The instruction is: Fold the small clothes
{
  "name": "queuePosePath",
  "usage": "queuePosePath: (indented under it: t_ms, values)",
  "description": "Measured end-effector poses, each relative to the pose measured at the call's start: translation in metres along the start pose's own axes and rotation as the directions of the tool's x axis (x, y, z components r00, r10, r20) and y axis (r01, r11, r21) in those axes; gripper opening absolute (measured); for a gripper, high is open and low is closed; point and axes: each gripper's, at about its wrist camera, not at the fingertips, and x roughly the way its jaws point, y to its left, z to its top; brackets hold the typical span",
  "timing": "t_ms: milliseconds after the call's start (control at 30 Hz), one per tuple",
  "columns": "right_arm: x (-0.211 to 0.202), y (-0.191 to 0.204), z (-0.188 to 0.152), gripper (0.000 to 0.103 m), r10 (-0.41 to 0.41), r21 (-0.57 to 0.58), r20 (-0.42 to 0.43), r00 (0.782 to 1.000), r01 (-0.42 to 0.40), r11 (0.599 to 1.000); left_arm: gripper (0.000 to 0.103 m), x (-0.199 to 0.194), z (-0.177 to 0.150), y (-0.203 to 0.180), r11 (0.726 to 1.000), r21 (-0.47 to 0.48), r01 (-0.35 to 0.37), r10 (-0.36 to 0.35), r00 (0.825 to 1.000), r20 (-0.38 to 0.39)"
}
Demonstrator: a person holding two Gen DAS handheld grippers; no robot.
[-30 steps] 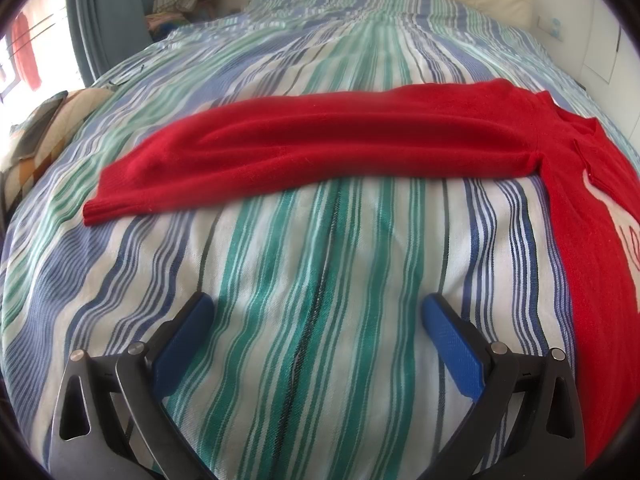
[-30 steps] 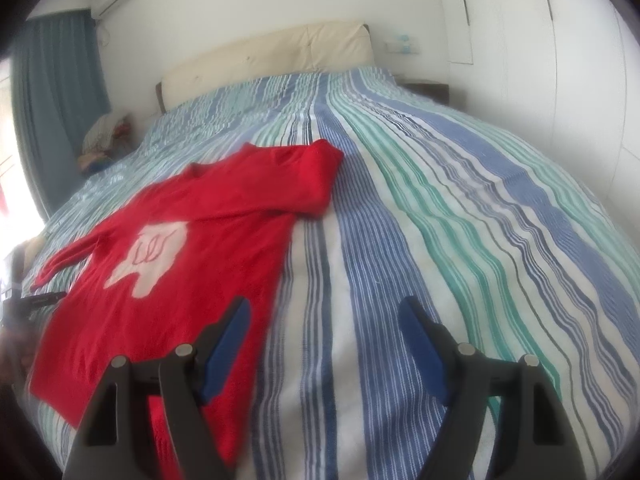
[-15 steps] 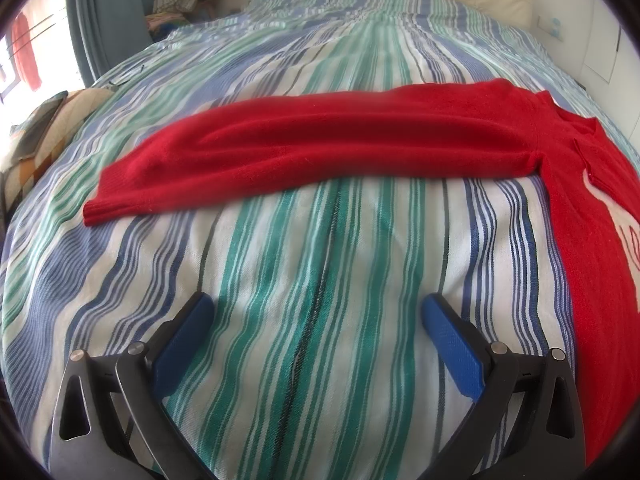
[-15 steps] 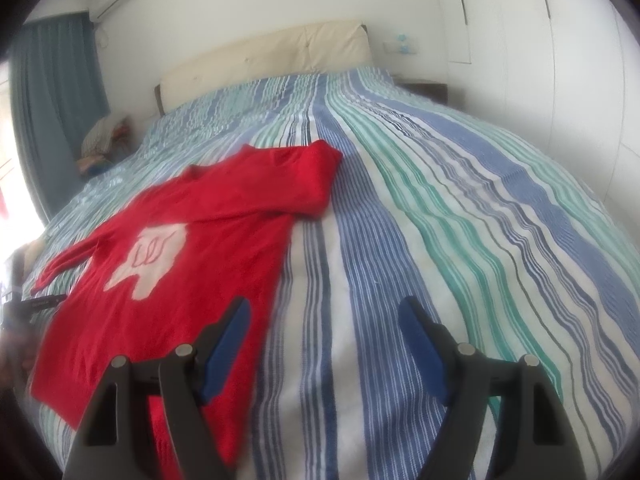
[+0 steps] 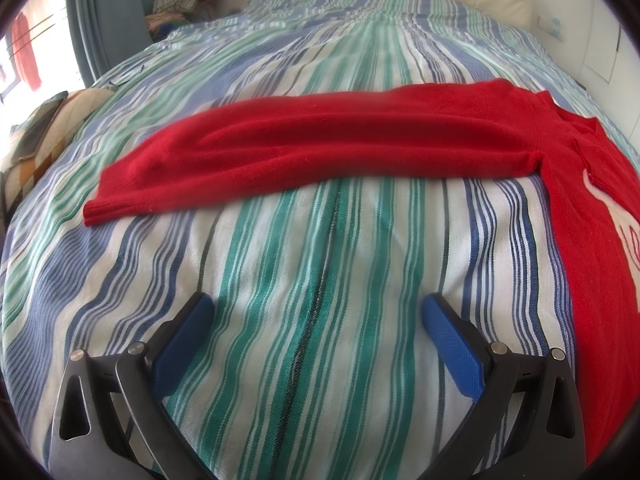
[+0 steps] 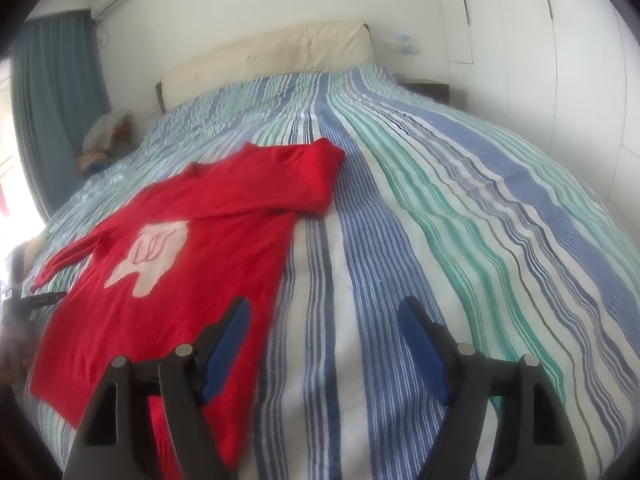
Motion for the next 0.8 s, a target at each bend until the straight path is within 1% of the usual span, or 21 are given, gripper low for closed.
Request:
queuePosePath:
  t_ms: [800]
  values:
    - [-0.0015, -0.0010, 0.0008, 0.076, -0.001, 0.001, 0.003, 1.000, 0.001, 1.000, 0.103, 0.0000, -0.0001, -0.0001, 1.000, 0.000, 0.000, 0.000, 1.000, 0.000]
